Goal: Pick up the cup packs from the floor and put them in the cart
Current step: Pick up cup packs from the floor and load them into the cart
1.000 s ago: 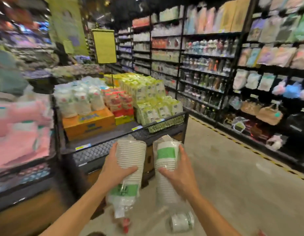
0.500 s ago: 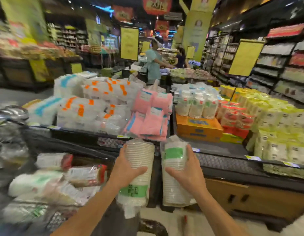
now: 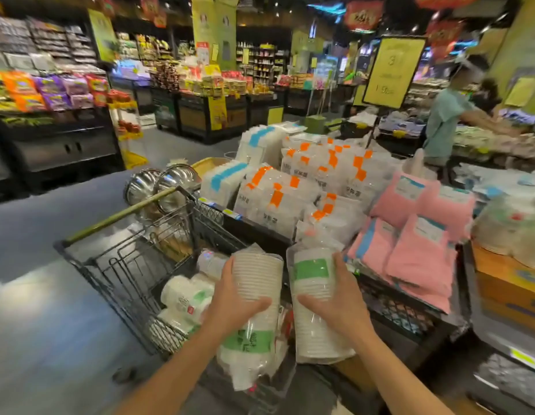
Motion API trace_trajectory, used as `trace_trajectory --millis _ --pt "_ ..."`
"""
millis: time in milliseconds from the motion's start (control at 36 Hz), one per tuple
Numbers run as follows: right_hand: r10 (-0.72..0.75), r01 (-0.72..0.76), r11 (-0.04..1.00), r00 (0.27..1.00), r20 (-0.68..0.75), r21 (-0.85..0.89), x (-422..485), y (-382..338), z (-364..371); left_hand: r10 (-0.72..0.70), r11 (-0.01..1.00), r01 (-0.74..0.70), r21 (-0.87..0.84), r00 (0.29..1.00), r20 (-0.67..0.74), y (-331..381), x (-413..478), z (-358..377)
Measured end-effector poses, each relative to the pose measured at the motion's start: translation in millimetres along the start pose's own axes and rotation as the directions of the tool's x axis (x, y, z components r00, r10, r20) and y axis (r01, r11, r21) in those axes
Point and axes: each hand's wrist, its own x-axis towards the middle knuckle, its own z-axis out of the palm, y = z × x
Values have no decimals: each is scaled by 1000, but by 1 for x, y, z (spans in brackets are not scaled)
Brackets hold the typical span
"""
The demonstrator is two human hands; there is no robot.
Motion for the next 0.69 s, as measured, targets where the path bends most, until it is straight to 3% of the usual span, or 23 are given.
trace_trajectory --millis 278,528,694 --pt "-158 164 986 963 220 -7 122 -9 63 -186 982 185 -26 952 -244 -40 57 -15" --pt "-282 322 947 838 468 -6 207 -35 128 -381 915 390 -106 747 -545 -85 82 -42" --pt "-288 377 925 769 571 -40 250 -65 189 -485 870 424 -252 640 -597 -120 100 -70"
